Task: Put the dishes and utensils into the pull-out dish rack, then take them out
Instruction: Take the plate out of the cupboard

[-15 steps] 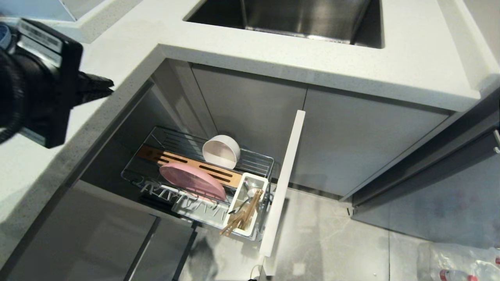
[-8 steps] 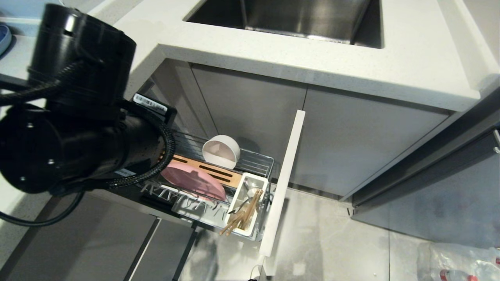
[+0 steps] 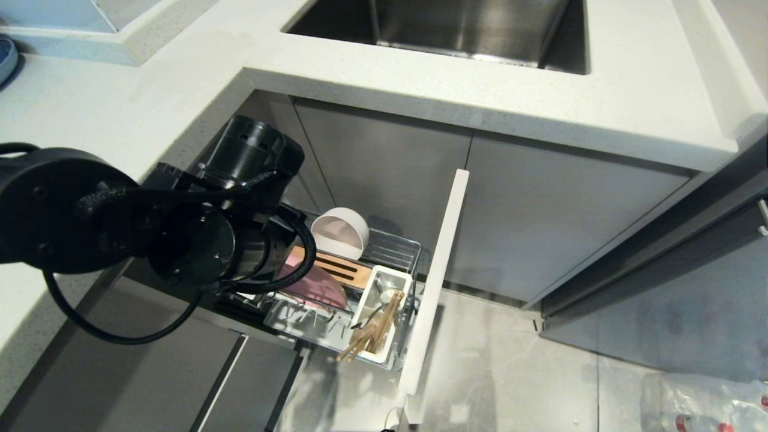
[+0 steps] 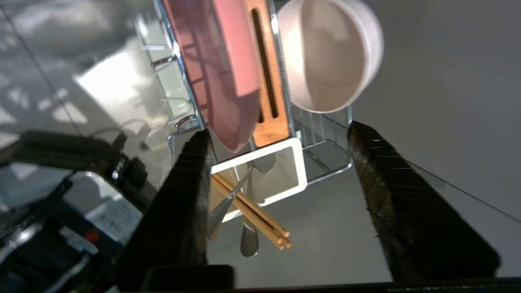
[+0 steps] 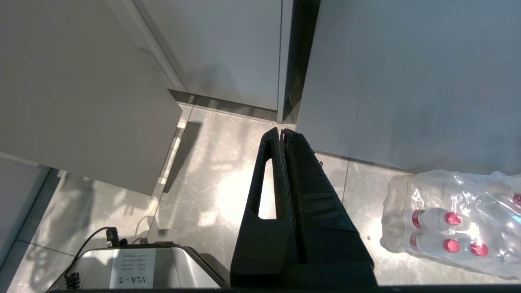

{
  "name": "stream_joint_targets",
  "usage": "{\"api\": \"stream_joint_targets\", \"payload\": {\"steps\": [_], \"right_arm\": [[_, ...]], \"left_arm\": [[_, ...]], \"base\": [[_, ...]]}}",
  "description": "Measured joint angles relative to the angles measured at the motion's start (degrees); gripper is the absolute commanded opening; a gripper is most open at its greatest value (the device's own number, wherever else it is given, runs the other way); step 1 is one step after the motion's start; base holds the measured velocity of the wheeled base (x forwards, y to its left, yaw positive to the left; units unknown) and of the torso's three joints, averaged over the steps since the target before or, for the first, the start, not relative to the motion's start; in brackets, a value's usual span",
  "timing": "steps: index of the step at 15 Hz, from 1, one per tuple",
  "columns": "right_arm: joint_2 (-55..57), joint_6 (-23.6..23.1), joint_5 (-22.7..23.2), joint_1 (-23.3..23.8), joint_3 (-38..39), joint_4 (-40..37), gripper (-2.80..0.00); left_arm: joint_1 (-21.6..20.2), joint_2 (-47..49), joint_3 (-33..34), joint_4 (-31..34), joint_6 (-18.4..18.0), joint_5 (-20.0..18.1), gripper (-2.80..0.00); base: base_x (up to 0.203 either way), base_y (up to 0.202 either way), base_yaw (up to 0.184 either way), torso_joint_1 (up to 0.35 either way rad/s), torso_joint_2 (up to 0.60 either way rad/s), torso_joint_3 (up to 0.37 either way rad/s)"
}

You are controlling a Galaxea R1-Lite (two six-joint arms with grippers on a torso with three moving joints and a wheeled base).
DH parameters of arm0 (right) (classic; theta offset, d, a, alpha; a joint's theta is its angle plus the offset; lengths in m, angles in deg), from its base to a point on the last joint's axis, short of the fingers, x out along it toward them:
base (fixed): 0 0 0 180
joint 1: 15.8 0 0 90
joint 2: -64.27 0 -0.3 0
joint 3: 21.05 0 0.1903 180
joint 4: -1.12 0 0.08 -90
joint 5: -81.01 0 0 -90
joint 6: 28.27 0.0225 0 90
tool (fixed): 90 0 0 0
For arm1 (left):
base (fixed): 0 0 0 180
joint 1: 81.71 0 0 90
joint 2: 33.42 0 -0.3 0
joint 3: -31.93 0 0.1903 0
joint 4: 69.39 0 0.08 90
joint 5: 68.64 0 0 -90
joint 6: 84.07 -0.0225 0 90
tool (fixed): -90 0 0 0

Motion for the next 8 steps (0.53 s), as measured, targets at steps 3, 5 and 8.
{"api": "stream_joint_targets", "payload": {"steps": [3, 5, 8], "right_arm": [[0.0, 0.0, 0.0, 0.0, 0.0, 0.0, -2.80], [0.0, 0.0, 0.0, 0.0, 0.0, 0.0, -2.80], [0.0, 0.0, 0.0, 0.0, 0.0, 0.0, -2.80]], "left_arm": [[-2.7, 2.3, -0.1, -0.1, 0.8, -1.9, 0.00], [-3.9, 4.1, -0.5, -0.2, 0.9, -2.4, 0.00], [-5.6, 6.9, -1.1, -0.3, 1.4, -3.3, 0.00]], "base": [[0.000, 0.000, 0.000, 0.000, 0.00, 0.000], [0.000, 0.000, 0.000, 0.000, 0.00, 0.000], [0.000, 0.000, 0.000, 0.000, 0.00, 0.000]]}}
